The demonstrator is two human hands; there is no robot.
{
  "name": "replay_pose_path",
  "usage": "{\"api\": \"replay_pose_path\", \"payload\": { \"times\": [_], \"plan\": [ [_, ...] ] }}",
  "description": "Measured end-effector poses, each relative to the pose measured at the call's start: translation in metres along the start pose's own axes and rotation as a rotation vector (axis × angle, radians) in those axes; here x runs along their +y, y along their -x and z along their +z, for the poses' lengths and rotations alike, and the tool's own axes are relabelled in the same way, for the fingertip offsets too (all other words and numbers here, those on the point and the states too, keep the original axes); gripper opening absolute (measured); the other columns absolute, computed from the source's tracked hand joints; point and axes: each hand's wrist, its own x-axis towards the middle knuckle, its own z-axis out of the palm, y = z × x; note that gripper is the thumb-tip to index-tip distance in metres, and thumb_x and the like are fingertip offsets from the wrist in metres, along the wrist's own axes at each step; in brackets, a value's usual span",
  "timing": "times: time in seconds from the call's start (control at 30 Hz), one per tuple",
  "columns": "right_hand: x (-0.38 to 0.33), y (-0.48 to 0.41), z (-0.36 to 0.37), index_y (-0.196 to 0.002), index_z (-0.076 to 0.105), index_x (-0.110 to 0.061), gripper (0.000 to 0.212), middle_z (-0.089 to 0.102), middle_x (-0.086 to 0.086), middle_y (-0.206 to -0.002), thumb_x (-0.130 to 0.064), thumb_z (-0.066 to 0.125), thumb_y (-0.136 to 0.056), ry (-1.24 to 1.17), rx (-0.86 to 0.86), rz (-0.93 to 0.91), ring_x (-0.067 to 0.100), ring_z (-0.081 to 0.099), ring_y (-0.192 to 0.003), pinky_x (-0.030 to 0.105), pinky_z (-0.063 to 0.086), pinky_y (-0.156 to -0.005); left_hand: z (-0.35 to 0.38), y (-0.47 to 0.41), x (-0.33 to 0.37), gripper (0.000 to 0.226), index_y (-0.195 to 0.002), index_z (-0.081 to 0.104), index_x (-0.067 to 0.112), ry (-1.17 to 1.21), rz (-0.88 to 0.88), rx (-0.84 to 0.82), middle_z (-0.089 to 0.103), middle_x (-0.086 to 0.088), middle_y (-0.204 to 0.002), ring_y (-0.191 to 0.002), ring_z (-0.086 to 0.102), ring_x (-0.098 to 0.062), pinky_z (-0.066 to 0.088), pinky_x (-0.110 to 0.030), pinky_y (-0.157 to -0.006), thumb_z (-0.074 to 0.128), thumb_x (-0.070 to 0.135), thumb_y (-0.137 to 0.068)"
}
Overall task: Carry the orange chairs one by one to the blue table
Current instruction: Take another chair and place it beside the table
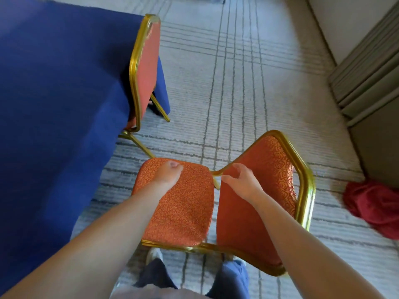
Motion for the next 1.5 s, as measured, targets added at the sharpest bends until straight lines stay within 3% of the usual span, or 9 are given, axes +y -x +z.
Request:
{"api": "replay_pose_path", "payload": {
  "times": [0.1, 0.3, 0.47, 0.7, 0.83, 0.97, 1.3, 1.37, 1.5],
  "plan": [
    [0.007, -0.020, -0.022, -0.139, 0.050, -0.018, 0.072, 0.054, 0.006, -0.134, -0.047, 0.071, -0.076, 0.105, -0.088, -0.097, 0.025, 0.051, -0.124, 0.039, 0.044, -0.104, 0.022, 0.015, 0.011, 0.021, -0.101, 0.065, 0.011, 0.036, -0.004, 0.066, 0.066, -0.007, -0.103, -0.095, 0.063, -0.025, 0.047, -0.035, -0.086, 0.052, 0.026, -0.092],
    [0.013, -0.048, -0.062, -0.147, 0.039, -0.015, 0.077, 0.037, 0.012, -0.151, -0.043, 0.070, -0.083, 0.278, -0.276, -0.282, 0.029, 0.040, -0.136, 0.040, 0.039, -0.109, 0.075, 0.059, 0.018, 0.031, -0.112, 0.066, 0.009, 0.177, -0.102, 0.280, 0.066, -0.013, -0.117, -0.108, 0.062, -0.031, 0.045, -0.052, -0.101, 0.055, 0.029, -0.090],
    [0.021, -0.051, -0.075, -0.150, 0.034, -0.013, 0.078, 0.032, 0.012, -0.155, -0.045, 0.066, -0.087, 0.418, -0.406, -0.392, 0.030, 0.038, -0.138, 0.042, 0.039, -0.109, 0.113, 0.094, 0.025, 0.031, -0.123, 0.061, 0.014, 0.275, -0.134, 0.382, 0.064, -0.002, -0.118, -0.109, 0.060, -0.021, 0.048, -0.035, -0.097, 0.055, 0.027, -0.095],
    [0.022, -0.049, -0.095, -0.150, 0.034, -0.014, 0.082, 0.030, 0.013, -0.156, -0.049, 0.068, -0.085, 0.537, -0.477, -0.494, 0.032, 0.041, -0.136, 0.041, 0.042, -0.106, 0.141, 0.119, 0.017, 0.015, -0.084, 0.059, 0.013, 0.285, -0.149, 0.451, 0.060, -0.002, -0.082, -0.079, 0.057, -0.018, 0.049, -0.034, -0.081, 0.054, 0.020, -0.095],
    [0.026, -0.044, -0.094, -0.151, 0.032, -0.012, 0.075, 0.032, 0.013, -0.155, -0.042, 0.063, -0.090, 0.607, -0.503, -0.564, 0.030, 0.041, -0.135, 0.039, 0.041, -0.105, 0.158, 0.137, 0.005, 0.015, -0.095, 0.061, 0.013, 0.266, -0.143, 0.503, 0.062, -0.004, -0.086, -0.081, 0.058, -0.021, 0.048, -0.032, -0.075, 0.056, 0.026, -0.094],
    [0.021, -0.045, -0.090, -0.150, 0.033, -0.008, 0.071, 0.037, 0.014, -0.152, -0.041, 0.060, -0.093, 0.736, -0.565, -0.633, 0.031, 0.042, -0.134, 0.038, 0.039, -0.103, 0.175, 0.152, 0.000, 0.024, -0.076, 0.058, 0.013, 0.257, -0.211, 0.546, 0.058, -0.002, -0.070, -0.071, 0.056, -0.021, 0.041, -0.029, -0.059, 0.053, 0.030, -0.093],
    [-0.010, -0.139, -0.044, -0.143, 0.039, -0.004, 0.068, 0.043, 0.016, -0.146, -0.042, 0.060, -0.091, 1.085, -0.845, -0.679, 0.031, 0.041, -0.137, 0.033, 0.042, -0.096, 0.217, 0.116, 0.000, 0.023, -0.074, 0.051, 0.012, 0.495, -0.552, 0.675, 0.049, -0.012, -0.075, -0.063, 0.044, -0.019, 0.033, -0.027, -0.061, 0.051, 0.019, -0.096],
    [-0.009, -0.163, -0.039, -0.138, 0.044, -0.004, 0.073, 0.051, 0.017, -0.138, -0.048, 0.064, -0.084, 1.162, -0.890, -0.696, 0.028, 0.050, -0.126, 0.032, 0.043, -0.087, 0.229, 0.114, 0.005, 0.022, -0.076, 0.050, 0.012, 0.530, -0.654, 0.688, 0.050, -0.010, -0.077, -0.069, 0.048, -0.020, 0.038, -0.028, -0.064, 0.051, 0.020, -0.096],
    [-0.002, -0.200, -0.032, -0.141, 0.050, -0.011, 0.089, 0.049, 0.008, -0.145, -0.060, 0.065, -0.069, 1.284, -0.985, -0.727, 0.029, 0.049, -0.130, 0.034, 0.041, -0.106, 0.259, 0.113, 0.007, 0.029, -0.104, 0.066, 0.004, 0.563, -0.838, 0.713, 0.066, -0.017, -0.108, -0.103, 0.061, -0.029, 0.045, -0.034, -0.087, 0.055, 0.029, -0.093]
  ]
}}
